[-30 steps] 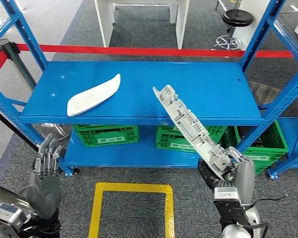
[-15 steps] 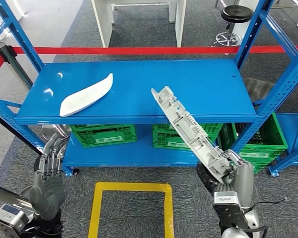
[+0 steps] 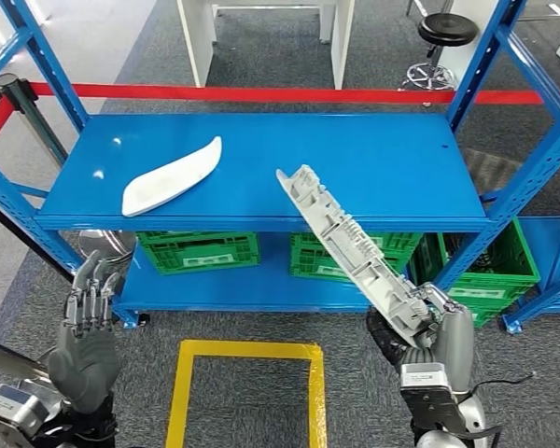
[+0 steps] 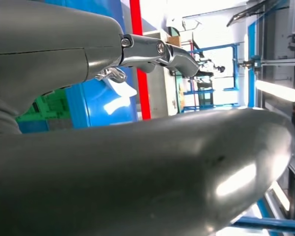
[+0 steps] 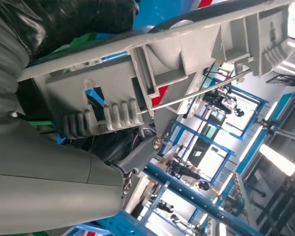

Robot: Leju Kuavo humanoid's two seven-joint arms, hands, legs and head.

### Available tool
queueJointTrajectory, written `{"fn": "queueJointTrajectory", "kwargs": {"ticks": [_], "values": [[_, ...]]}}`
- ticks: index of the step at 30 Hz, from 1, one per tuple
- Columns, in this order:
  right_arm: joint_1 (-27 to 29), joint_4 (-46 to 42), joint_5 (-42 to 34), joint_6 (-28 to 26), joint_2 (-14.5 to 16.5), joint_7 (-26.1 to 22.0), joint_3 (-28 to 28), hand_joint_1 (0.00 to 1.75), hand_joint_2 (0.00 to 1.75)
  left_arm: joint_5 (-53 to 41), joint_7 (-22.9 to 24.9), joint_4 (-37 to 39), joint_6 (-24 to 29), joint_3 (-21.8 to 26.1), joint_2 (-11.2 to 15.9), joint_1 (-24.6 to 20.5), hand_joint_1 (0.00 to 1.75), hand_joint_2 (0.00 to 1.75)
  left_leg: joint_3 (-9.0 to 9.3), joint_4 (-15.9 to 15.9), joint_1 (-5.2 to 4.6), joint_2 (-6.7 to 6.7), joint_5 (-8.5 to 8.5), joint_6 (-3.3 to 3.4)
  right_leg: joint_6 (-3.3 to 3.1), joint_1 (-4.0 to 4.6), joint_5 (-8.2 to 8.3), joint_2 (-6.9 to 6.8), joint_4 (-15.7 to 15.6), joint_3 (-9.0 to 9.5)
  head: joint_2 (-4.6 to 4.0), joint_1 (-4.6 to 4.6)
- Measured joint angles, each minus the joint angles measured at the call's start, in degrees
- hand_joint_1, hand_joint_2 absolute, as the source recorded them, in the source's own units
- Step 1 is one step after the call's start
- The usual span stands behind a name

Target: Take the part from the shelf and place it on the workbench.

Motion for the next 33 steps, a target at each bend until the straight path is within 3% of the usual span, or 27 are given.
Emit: {"fn": "queueJointTrajectory", "kwargs": {"ticks": [1,2,4,5,6,10,11,13,15,16,17,18,20,22,25,26,27,28,30,31,32,33], "values": [[0.0,0.0,0.0,0.0,0.0,0.0,0.0,1.75,1.75,0.0,0.0,0.0,0.0,0.0,0.0,0.0,0.0,0.0,-0.36,0.4,0.07,0.0,-0.01,-0.09,0.28,-0.2,-0.15,-0.02,1.3,-0.48,0.0,0.0],[0.0,0.0,0.0,0.1,0.0,0.1,0.0,1.75,1.75,0.0,0.0,0.0,-0.1,0.0,0.0,0.0,0.0,0.0,-0.76,0.8,0.2,-0.01,-0.06,-0.27,0.57,-0.42,0.77,-0.06,0.3,0.1,0.0,-0.01],[0.0,0.0,-0.1,0.3,0.0,0.1,0.0,1.75,1.75,0.0,0.0,0.0,-0.1,0.0,0.0,0.0,0.0,0.0,-1.67,2.2,0.62,-0.07,-0.35,-1.08,1.23,-0.84,3.66,-0.01,-6.1,3.56,0.0,-0.01],[0.0,0.0,-0.2,0.4,0.0,0.1,0.0,1.75,1.75,0.0,0.1,0.0,-0.1,0.0,0.0,0.0,0.0,0.0,-2.17,3.1,0.69,-0.14,-0.57,-1.64,1.27,-0.93,4.69,0.19,-9.0,4.99,0.0,0.13],[0.1,0.0,-0.2,0.4,0.0,0.2,0.0,1.75,1.75,0.0,0.1,-0.1,-0.1,0.0,0.0,0.0,0.0,0.0,-2.6,3.7,0.68,-0.23,-0.67,-2.14,0.92,-0.95,5.12,0.4,-10.6,5.83,0.0,0.23],[0.2,0.0,-0.3,0.6,0.0,0.3,0.0,1.75,1.75,-0.1,0.2,-0.2,-0.1,0.0,0.0,0.1,0.0,0.0,-3.6,4.6,0.57,-0.39,-0.48,-3.22,-1.56,-0.71,5.92,0.64,-10.0,5.07,0.0,-0.04],[0.2,0.0,-0.4,0.7,0.0,0.3,0.0,1.75,1.75,-0.1,0.2,-0.2,-0.1,0.0,0.0,0.1,0.0,0.0,-4.05,5.5,0.65,-0.37,-1.64,-3.39,-2.1,-0.7,6.31,0.55,-10.0,4.65,0.0,-0.17],[0.2,0.0,-0.6,0.9,0.1,0.3,0.0,1.75,1.75,-0.1,0.3,-0.2,-0.1,0.0,0.0,0.1,0.0,0.0,-5.81,10.9,0.71,-0.34,-6.26,-3.66,-2.95,-0.57,7.17,0.34,-10.0,3.58,0.0,-0.52],[0.3,0.0,-0.7,1.2,0.1,0.4,0.0,1.75,1.75,-0.1,0.3,-0.2,-0.1,0.0,0.0,0.2,0.0,0.0,-7.57,18.1,0.67,-0.34,-10.85,-3.62,-3.31,-0.22,8.06,0.15,-10.0,2.34,0.0,-0.79],[0.3,0.0,-0.7,1.3,0.1,0.4,0.0,1.75,1.75,-0.1,0.4,-0.2,-0.1,0.0,0.0,0.2,0.0,0.0,-7.44,20.0,0.61,-0.34,-11.87,-3.41,-3.41,0.01,8.55,0.09,-10.0,1.68,0.0,-0.87],[0.3,0.0,-0.8,1.5,0.1,0.4,0.0,1.75,1.75,-0.1,0.4,-0.2,-0.1,0.0,0.0,0.2,0.0,0.0,-6.25,19.6,0.46,-0.34,-11.88,-3.04,-3.44,0.25,9.03,0.06,-10.0,1.05,0.0,-0.91],[0.3,0.0,-0.8,1.6,0.1,0.5,0.0,1.75,1.75,-0.1,0.4,-0.2,-0.1,0.0,0.0,0.2,0.0,0.0,-3.91,16.9,0.22,-0.35,-11.04,-2.47,-3.46,0.49,9.52,0.06,-10.0,0.48,0.0,-0.92],[0.3,0.0,-0.9,1.8,0.1,0.5,0.0,1.75,1.75,-0.1,0.5,-0.4,-0.2,0.0,0.0,0.2,0.0,0.0,2.14,8.4,-0.52,-0.27,-9.18,-0.85,-3.36,0.8,10.5,0.06,-10.1,-0.36,0.0,-0.85],[0.5,-0.1,-0.9,1.8,0.1,0.5,0.0,1.75,1.75,-0.1,0.5,-0.7,-0.3,-0.1,0.0,0.2,0.0,0.0,5.18,3.2,-1.34,-0.07,-8.23,0.38,-2.81,0.5,11.41,-0.11,-10.4,-0.65,0.0,-0.9],[0.7,-0.1,-1.1,2.0,0.2,0.5,0.1,1.75,1.75,-0.1,0.5,-1.0,-0.5,-0.1,0.0,0.2,0.0,0.0,4.78,1.9,-1.8,0.04,-6.45,0.62,-1.66,0.08,12.63,-0.36,-11.1,-0.71,0.0,-1.22],[0.7,-0.2,-1.2,2.1,0.2,0.5,0.0,1.75,1.75,-0.1,0.6,-1.0,-0.6,-0.1,0.0,0.2,0.0,0.0,4.42,1.3,-1.65,0.12,-5.54,0.59,-1.39,0.13,11.89,-0.3,-10.9,-0.96,0.0,-1.17],[0.8,-0.2,-1.3,2.2,0.2,0.5,0.0,1.75,1.75,-0.1,0.6,-1.1,-0.6,-0.1,0.0,0.2,0.0,0.0,3.92,0.8,-1.44,0.21,-4.57,0.6,-1.15,0.21,10.01,-0.22,-9.7,-1.45,0.0,-1.07],[0.8,-0.2,-1.3,2.3,0.2,0.5,0.0,1.75,1.75,-0.1,0.6,-1.1,-0.7,-0.2,0.0,0.3,0.0,0.0,3.23,0.5,-1.26,0.32,-3.72,0.57,-0.94,0.21,7.05,-0.16,-7.4,-2.11,0.0,-0.92],[0.9,-0.2,-1.4,2.5,0.2,0.6,0.0,1.75,1.75,0.0,0.7,-1.1,-0.8,-0.2,0.0,0.3,0.0,0.0,1.43,0.5,-1.24,0.42,-2.29,0.64,-0.45,0.2,1.49,-0.13,-0.8,-3.2,0.0,-0.7],[1.0,-0.2,-1.5,2.5,0.2,0.6,0.0,1.75,1.75,0.0,0.7,-1.1,-0.9,-0.2,0.0,0.3,0.0,0.0,0.41,0.6,-1.24,0.48,-1.59,0.58,-0.26,0.17,0.57,-0.14,2.1,-3.16,0.0,-0.62],[1.0,-0.2,-1.5,2.6,0.2,0.6,0.0,1.75,1.75,0.0,0.7,-1.1,-1.0,-0.2,0.0,0.3,0.0,0.0,-0.65,0.8,-1.23,0.54,-0.9,0.48,-0.1,0.15,1.16,-0.14,3.6,-2.48,0.0,-0.59],[1.1,-0.2,-1.6,2.6,0.2,0.6,0.0,1.75,1.75,0.0,0.8,-1.1,-1.0,-0.2,0.0,0.3,0.0,0.0,-1.72,1.1,-1.21,0.59,-0.29,0.34,0.01,0.11,2.76,-0.15,3.3,-0.91,0.0,-0.55]]}}
